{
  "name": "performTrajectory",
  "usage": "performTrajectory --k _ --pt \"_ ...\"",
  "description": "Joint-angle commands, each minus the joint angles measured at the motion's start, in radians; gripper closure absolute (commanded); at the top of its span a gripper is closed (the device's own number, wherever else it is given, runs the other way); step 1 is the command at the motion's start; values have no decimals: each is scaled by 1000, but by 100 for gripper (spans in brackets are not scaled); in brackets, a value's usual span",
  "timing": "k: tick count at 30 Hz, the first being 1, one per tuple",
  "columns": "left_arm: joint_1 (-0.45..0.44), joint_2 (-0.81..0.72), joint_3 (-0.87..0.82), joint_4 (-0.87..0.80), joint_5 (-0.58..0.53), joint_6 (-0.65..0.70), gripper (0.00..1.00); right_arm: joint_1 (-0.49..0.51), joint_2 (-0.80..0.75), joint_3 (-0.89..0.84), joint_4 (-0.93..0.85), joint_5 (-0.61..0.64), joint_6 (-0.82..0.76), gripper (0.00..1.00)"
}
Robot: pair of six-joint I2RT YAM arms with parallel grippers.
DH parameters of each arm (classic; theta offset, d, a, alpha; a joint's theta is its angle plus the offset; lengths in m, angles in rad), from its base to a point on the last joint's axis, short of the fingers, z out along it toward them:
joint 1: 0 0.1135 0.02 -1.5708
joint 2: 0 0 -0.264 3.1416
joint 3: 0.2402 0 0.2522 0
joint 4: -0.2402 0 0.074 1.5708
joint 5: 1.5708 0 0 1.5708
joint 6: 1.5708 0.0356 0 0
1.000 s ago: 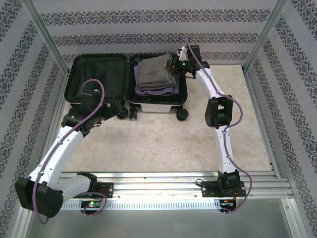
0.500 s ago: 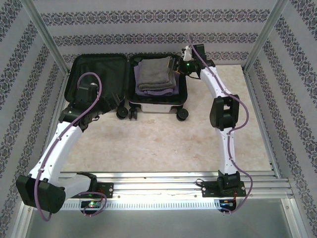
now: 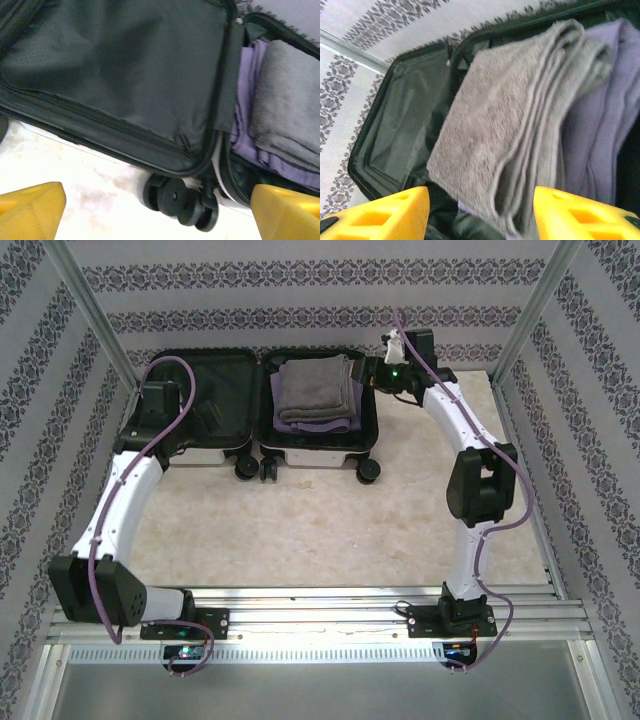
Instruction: Pack the luggage
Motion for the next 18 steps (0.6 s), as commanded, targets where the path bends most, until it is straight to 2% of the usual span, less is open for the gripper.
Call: performTrajectory --k 1,9,15,18 --pt "62 61 78 47 -17 74 5 -15 -120 -156 90 19 -22 42" --pt "201 298 304 -70 -120 203 14 -9 -288 -457 182 -17 1 42" --pt "300 463 407 -84 -52 215 19 -7 -352 -621 286 -6 53 41" --pt "310 532 471 -96 -63 235 19 -7 -367 -652 288 -7 51 41"
